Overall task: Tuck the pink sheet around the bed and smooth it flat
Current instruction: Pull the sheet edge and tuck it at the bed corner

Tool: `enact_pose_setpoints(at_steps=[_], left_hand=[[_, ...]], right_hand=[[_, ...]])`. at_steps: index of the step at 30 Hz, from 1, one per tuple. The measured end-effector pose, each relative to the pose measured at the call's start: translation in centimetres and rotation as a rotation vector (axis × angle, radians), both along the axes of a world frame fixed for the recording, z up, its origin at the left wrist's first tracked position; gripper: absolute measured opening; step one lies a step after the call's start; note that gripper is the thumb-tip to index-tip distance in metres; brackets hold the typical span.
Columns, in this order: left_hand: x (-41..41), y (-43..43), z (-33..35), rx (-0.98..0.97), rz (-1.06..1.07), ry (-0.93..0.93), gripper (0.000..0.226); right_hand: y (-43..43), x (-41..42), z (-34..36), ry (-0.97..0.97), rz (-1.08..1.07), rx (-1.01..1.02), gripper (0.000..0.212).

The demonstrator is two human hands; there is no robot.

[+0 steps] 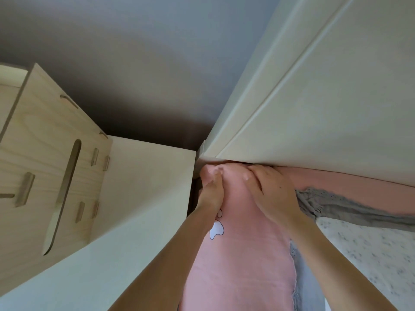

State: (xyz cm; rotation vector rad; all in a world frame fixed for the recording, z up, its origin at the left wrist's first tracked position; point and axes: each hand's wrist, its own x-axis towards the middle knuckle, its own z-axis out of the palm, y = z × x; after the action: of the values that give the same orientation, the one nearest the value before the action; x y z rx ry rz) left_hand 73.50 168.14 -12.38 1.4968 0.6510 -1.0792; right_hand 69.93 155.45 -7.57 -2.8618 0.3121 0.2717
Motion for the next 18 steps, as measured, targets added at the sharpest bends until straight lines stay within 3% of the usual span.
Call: enact_pose_setpoints(at_steps=[7,11,18], left_hand=[[0.6,0.2,-0.6,-0.216,0.151,0.118,0.068],[0.9,0.0,-0.2,-0.295,0.160,0.135,0.072],[-1.5,-0.9,3.5,-0.628,0.184,0.229,0.079]], right_hand=[[-0.3,-0.8,-0.7,0.023,0.046,-0.023,0.061],[0.0,-1.1,1.0,-0.052,0.032,0.038,0.053],[-1.1,-3.4,7.4,-0.241,0.073,0.130,0.044]])
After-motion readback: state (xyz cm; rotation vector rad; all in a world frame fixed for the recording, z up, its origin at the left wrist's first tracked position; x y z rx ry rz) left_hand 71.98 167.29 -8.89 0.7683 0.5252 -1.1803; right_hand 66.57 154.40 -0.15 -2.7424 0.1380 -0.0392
